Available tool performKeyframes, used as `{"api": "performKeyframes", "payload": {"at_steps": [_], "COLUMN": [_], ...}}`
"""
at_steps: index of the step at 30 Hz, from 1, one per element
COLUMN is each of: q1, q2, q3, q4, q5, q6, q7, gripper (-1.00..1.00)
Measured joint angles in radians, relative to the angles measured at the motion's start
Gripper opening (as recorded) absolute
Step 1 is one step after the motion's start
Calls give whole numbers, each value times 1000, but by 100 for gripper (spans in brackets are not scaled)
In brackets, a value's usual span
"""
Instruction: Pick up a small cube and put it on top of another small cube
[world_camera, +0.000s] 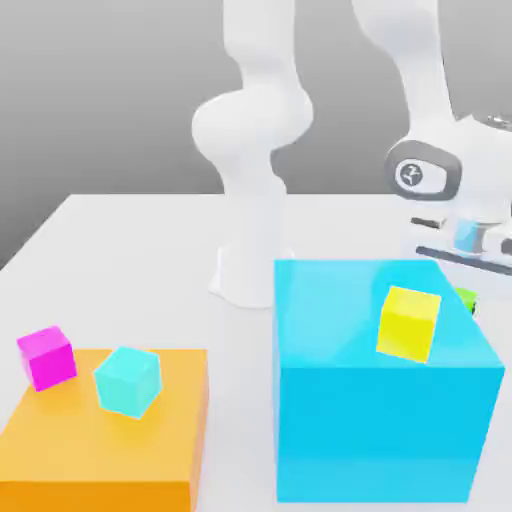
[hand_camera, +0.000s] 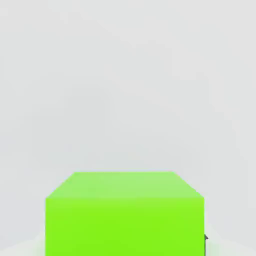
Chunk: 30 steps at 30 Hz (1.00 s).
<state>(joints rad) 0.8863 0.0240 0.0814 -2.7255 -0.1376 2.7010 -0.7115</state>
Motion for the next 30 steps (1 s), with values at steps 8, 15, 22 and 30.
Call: {"api": "performKeyframes", "payload": {"at_steps": [8,15,22,30], "q1": [-62,-34,-151,-373], "q2": [-6,-13,-75,-144], "q3": [-42,-101,-311,-467], "q4": [238,445,480,449], "q5": [-307,-569,-603,-497], "q6": [-348,-650,-742,-715], "q7": [207,374,208,-203], "gripper": [-100,-100,-100,-100]}}
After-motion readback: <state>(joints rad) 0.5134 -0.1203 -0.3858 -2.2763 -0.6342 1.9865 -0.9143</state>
